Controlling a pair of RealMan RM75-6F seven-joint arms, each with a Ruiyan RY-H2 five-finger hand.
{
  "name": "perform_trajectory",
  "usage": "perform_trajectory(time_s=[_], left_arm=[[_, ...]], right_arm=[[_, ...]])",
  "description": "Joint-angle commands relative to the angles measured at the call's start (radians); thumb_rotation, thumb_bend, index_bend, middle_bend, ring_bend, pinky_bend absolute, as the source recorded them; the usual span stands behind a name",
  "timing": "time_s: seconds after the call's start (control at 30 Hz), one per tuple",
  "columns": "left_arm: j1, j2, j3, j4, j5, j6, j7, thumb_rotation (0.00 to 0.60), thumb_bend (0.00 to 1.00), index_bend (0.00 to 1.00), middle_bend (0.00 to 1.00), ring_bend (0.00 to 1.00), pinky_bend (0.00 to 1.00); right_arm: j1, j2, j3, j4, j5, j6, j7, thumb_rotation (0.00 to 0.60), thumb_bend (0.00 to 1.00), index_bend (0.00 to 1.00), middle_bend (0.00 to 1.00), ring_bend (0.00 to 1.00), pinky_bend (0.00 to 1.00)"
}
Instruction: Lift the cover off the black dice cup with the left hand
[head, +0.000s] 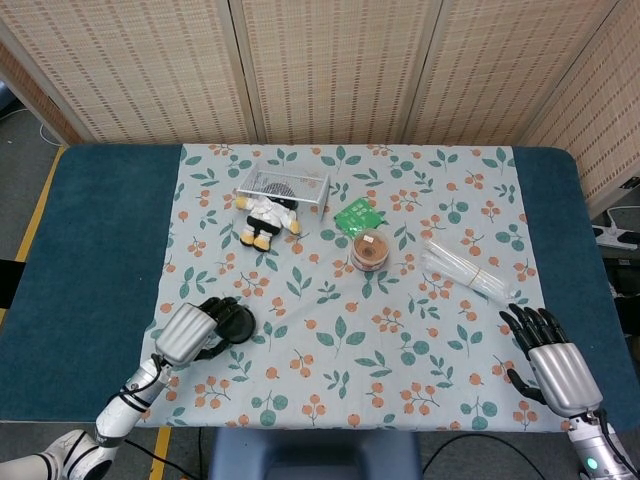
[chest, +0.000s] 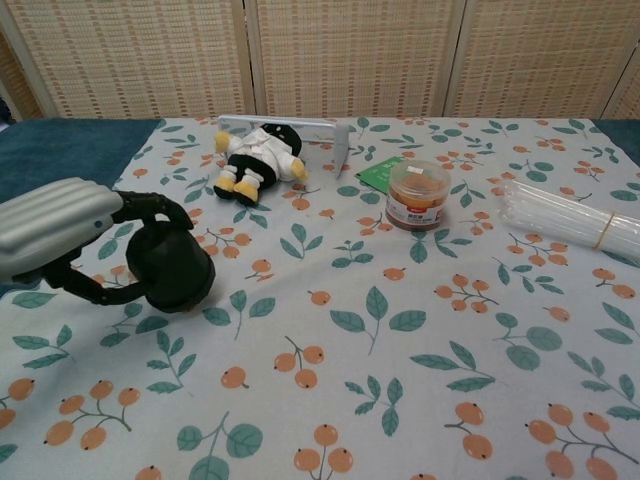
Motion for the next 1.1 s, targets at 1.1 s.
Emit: perform_trajectory(time_s=[1.1], left_arm=[[0.048, -0.118, -0.085, 0.065, -0.129, 0.047, -0.476, 0.6, 0.75, 0.7, 0.75, 0.66, 0.72]], right_arm=[[0.006, 0.004, -0.015, 0.0, -0.021, -0.014, 0.009, 0.6, 0.25, 0.0, 0.0, 0.0, 0.0]])
